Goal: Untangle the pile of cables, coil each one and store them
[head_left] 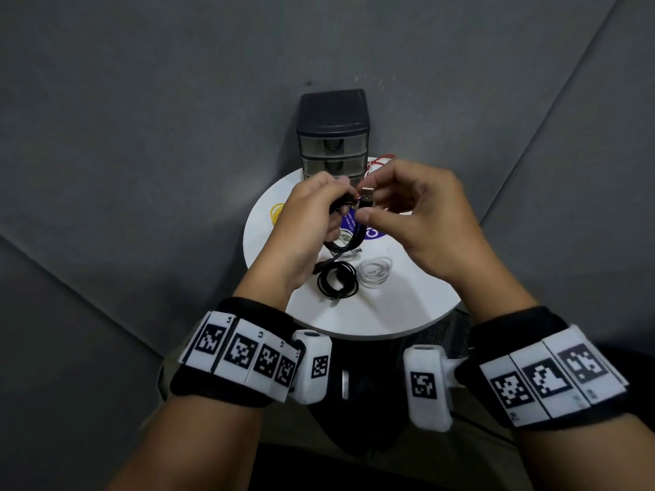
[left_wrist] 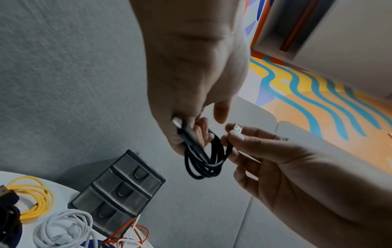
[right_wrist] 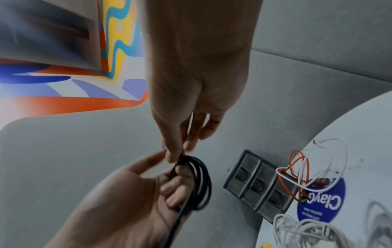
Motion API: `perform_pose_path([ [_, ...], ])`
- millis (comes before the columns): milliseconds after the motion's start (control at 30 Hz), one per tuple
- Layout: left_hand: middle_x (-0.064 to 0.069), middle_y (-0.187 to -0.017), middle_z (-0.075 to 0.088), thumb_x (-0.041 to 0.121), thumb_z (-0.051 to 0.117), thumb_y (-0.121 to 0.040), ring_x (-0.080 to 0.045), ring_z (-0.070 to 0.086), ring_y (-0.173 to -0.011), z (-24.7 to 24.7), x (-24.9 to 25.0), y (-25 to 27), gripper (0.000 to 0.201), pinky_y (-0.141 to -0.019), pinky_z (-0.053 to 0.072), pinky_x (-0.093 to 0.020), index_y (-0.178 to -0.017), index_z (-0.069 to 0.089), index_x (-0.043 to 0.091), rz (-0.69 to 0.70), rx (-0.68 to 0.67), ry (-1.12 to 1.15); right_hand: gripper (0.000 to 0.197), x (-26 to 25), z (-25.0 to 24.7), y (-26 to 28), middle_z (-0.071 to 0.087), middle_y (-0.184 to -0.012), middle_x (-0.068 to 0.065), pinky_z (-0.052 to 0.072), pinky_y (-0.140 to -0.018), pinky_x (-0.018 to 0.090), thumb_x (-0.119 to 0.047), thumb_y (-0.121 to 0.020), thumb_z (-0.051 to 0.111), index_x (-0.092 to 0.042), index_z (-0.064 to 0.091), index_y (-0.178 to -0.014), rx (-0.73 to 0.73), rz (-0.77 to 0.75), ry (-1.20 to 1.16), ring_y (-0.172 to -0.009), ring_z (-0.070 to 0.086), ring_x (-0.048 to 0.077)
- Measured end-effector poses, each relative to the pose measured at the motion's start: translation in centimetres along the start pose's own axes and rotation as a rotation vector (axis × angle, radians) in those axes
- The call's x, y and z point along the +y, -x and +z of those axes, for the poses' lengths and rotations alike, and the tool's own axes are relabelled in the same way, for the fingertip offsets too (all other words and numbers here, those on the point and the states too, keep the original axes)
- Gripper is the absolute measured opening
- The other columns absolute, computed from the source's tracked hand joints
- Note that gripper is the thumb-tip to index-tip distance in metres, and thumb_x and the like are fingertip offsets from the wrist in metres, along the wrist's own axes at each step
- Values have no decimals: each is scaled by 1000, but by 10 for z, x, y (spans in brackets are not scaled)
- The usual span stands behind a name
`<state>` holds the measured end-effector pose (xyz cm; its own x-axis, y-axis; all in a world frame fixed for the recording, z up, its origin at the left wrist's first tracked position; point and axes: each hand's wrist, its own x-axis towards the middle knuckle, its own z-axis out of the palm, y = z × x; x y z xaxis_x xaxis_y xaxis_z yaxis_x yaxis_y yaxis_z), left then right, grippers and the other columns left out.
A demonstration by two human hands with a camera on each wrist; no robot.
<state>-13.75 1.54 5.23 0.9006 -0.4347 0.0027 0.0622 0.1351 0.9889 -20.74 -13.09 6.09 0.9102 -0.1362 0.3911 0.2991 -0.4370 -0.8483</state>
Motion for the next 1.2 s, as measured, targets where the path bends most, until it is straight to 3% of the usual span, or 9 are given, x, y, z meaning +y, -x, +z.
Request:
perform_pose_path([
  [167, 3, -73, 60, 38, 58, -100, -8, 33, -57, 5, 11, 8, 24, -58, 14, -32, -87, 61, 18, 31, -135, 113, 34, -3, 4, 0, 63, -108, 11, 44, -68, 13, -2, -80, 81, -13, 76, -112, 61, -66, -25, -86, 58, 7],
  [333, 7, -67, 56, 20, 55, -103, -2, 40, -50, 7, 10, 10, 25, -49, 24, -19, -80, 48, 18, 81, -91, 125, 30, -3, 6, -8, 67, -109, 6, 56, -85, 50, -9, -83, 78, -12, 77, -113, -54, -69, -23, -102, 66, 24],
  [433, 6, -68, 52, 17, 53, -104, -9, 39, -58, 1, 4, 8, 20, -52, 33, -19, -84, 55, 17, 113, -97, 115, 34, -10, 3, -11, 71, -99, -1, 56, -76, 56, -6, -82, 80, -16, 74, -114, -88, -19, -10, -85, 69, 28],
  [500, 0, -77, 61, 17, 54, -102, -15, 48, -69, -7, 0, 7, 14, -62, 45, -21, -93, 65, 15, 154, -125, 51, 44, -12, 0, -13, 68, -92, -1, 56, -69, 53, -10, -79, 84, -22, 63, -116, -91, 35, 41, -69, 61, 32],
  [600, 5, -92, 69, 9, 54, -103, -12, 64, -87, -16, -3, 7, 17, -81, 52, -26, -108, 66, 19, 203, -138, -133, 51, -9, -5, -16, 62, -79, 13, 49, -63, 43, -10, -77, 86, -24, 54, -115, -140, 85, 70, -62, 49, 17],
  [700, 8, -85, 65, 3, 59, -99, -10, 62, -77, -20, -4, 8, 23, -78, 48, -23, -115, 59, 20, 219, -158, -225, 52, -9, -7, -14, 62, -78, 17, 48, -61, 42, -9, -78, 86, -26, 53, -114, -220, 105, 150, -61, 50, 16],
  [867, 2, -88, 65, -5, 61, -96, -16, 62, -78, -31, -3, 8, 31, -77, 50, -25, -117, 57, 18, 183, -260, -205, 49, -11, -7, -12, 62, -70, 1, 41, -55, 17, -11, -77, 86, -25, 54, -111, -258, 114, 237, -55, 50, 7],
  [1000, 3, -91, 65, -8, 57, -97, -18, 65, -82, -31, -2, 7, 35, -83, 50, -34, -120, 57, 18, 156, -306, -216, 48, -3, -12, -13, 63, -71, -5, 48, -61, 26, -13, -75, 89, -31, 58, -107, -242, 159, 250, -61, 56, 10],
  [1200, -3, -94, 63, -5, 63, -94, -15, 61, -77, -26, -8, 8, 38, -85, 48, -37, -116, 54, 26, 169, -301, -248, 40, 0, -17, -13, 57, -71, -6, 41, -55, 16, -16, -74, 89, -29, 63, -101, -275, 228, 319, -54, 49, 3],
])
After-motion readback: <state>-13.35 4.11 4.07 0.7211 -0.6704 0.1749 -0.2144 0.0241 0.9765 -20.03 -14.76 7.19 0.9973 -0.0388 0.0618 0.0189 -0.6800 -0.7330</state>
